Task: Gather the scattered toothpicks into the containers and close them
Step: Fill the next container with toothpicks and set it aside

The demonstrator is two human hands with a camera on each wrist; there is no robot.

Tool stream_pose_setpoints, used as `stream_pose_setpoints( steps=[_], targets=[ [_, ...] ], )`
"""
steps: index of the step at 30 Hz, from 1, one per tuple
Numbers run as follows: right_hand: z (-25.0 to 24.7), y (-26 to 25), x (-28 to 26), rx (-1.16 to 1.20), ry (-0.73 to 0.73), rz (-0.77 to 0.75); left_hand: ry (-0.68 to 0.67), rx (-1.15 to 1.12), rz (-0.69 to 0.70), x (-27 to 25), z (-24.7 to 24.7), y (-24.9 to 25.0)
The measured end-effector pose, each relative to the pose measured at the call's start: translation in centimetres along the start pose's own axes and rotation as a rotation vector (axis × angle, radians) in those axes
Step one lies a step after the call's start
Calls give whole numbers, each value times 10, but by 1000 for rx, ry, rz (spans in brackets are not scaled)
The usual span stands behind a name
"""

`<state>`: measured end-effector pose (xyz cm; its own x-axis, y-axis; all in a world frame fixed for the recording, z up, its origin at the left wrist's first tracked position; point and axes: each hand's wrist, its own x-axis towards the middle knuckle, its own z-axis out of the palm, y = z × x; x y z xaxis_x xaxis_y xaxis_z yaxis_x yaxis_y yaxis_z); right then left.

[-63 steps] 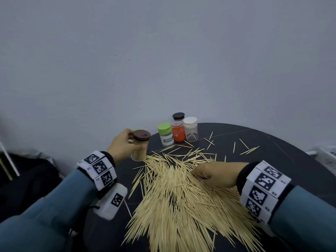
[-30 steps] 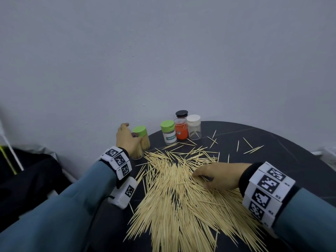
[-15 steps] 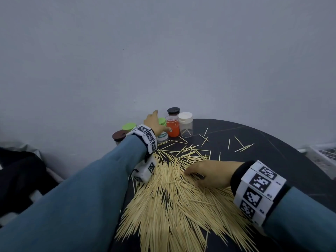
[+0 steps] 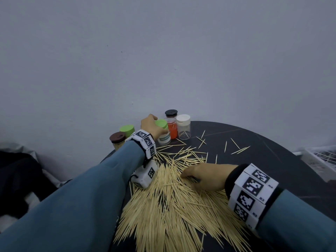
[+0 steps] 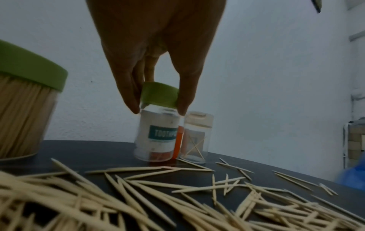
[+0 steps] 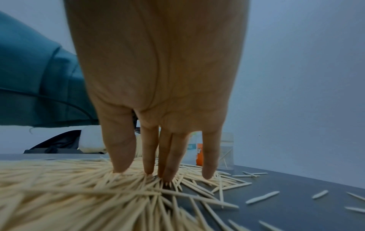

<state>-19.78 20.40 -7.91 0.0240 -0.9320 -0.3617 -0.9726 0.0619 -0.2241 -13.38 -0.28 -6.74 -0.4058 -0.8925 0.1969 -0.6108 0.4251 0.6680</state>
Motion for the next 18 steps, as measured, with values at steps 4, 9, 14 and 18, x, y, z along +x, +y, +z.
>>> stream_pose_setpoints(
  steps=[4, 9, 14, 18],
  targets=[
    [0, 2, 0, -3, 8, 0, 25, -153, 110, -19, -16, 9],
    [0, 2, -1, -2, 6, 5, -22, -393, 265, -57, -37, 28],
    [-4, 3, -6, 5, 11, 22, -178, -619, 327, -89, -40, 30],
    [-14, 8, -10, 49, 129, 20, -223, -587, 377, -100, -30, 23]
  ],
)
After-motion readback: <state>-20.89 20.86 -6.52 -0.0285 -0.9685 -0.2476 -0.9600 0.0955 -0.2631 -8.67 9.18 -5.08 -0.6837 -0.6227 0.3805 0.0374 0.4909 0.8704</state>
